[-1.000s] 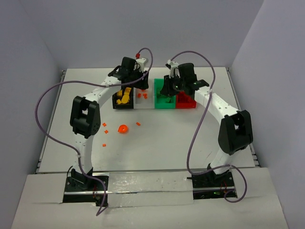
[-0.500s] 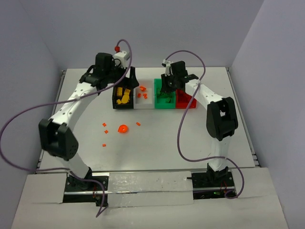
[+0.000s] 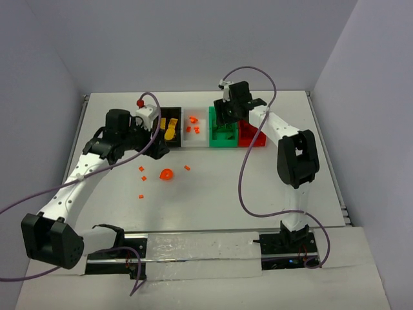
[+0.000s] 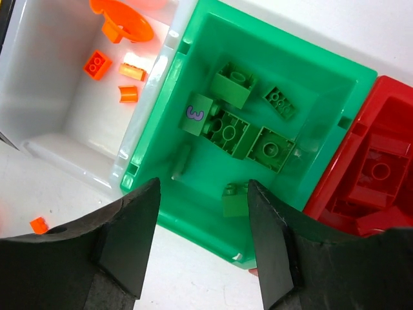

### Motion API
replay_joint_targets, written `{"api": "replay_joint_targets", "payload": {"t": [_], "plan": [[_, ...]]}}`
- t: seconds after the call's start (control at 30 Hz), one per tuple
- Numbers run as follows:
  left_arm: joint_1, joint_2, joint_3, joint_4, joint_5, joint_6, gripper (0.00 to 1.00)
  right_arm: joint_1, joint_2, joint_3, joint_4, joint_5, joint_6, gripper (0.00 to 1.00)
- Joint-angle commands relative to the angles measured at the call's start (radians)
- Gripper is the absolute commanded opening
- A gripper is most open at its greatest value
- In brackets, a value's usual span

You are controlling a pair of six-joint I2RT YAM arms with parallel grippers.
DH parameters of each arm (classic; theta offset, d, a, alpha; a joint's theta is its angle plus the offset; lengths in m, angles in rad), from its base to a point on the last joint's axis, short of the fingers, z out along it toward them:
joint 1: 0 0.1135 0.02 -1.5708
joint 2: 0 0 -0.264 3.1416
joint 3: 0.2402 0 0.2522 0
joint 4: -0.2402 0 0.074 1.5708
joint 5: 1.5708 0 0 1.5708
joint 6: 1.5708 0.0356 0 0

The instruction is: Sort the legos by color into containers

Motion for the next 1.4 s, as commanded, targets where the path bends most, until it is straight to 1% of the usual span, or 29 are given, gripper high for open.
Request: {"api": "replay_joint_targets", "payload": {"t": [0.0,0.13,0.2,0.33,0.47,0.6,0.67,0.73,0.8,0.9,1.07,1.23,1.37], "plan": [[0.006,-0.090,-0.026,-0.017,0.007,0.084,0.99,0.029,-0.040,0.036,-0.020,0.032,-0.031,0.64],[0.006,-0.099,-0.078,-0.125,0.058,0.236,0.91,0.061,-0.110,-0.011,-0.033,0.018,-0.042,0.64],[0.006,-0.093,-0.103,-0.150,0.075,0.273,0.88,0.073,-0.139,-0.036,-0.037,0.015,-0.047,0.64],[0.006,-0.018,-0.149,-0.142,0.059,0.314,0.84,0.082,-0.215,-0.093,-0.049,-0.029,-0.028,0.64],[0.006,0.076,-0.159,-0.100,0.070,0.295,0.84,0.082,-0.283,-0.141,-0.073,-0.070,-0.026,0.65],[0.006,0.170,-0.152,-0.047,0.064,0.282,0.80,0.082,-0.331,-0.161,-0.125,-0.108,-0.034,0.66],[0.012,0.227,-0.141,-0.023,0.067,0.274,0.79,0.082,-0.357,-0.167,-0.137,-0.127,-0.032,0.71],[0.022,0.290,-0.121,-0.020,0.081,0.273,0.77,0.082,-0.369,-0.172,-0.145,-0.144,-0.029,0.78],[0.049,0.345,-0.093,-0.024,0.126,0.279,0.73,0.082,-0.383,-0.173,-0.161,-0.168,-0.026,0.85],[0.067,0.405,-0.067,-0.021,0.171,0.281,0.69,0.083,-0.396,-0.178,-0.163,-0.176,-0.025,0.87],[0.078,0.516,-0.020,-0.020,0.218,0.267,0.61,0.082,-0.409,-0.189,-0.162,-0.179,-0.024,0.88],[0.088,0.567,-0.002,-0.009,0.265,0.249,0.54,0.082,-0.415,-0.194,-0.162,-0.186,-0.023,0.89],[0.092,0.593,-0.001,-0.011,0.289,0.247,0.42,0.082,-0.417,-0.197,-0.165,-0.189,-0.024,0.90]]}}
